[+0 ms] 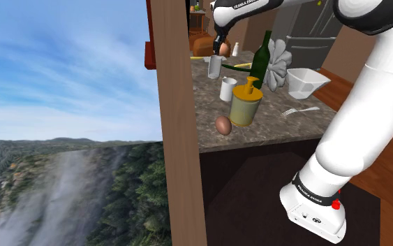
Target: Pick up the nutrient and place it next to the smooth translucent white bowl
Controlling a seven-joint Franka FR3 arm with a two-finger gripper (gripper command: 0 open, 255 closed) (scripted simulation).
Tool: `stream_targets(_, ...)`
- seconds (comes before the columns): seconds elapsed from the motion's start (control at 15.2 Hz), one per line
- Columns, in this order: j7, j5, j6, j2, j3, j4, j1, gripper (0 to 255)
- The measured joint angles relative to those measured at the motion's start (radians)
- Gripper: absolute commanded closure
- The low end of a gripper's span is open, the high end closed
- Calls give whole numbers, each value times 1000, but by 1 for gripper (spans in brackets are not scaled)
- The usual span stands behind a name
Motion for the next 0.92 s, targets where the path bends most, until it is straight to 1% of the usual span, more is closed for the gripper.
stream_targets(0.33,-53,-1,44,-126,-30,-151,-34,255)
stream_targets(0.66,-125,-9,93,-274,-76,-325,-74,255)
stream_targets(0.92,-199,-13,112,-375,-123,-422,-106,255)
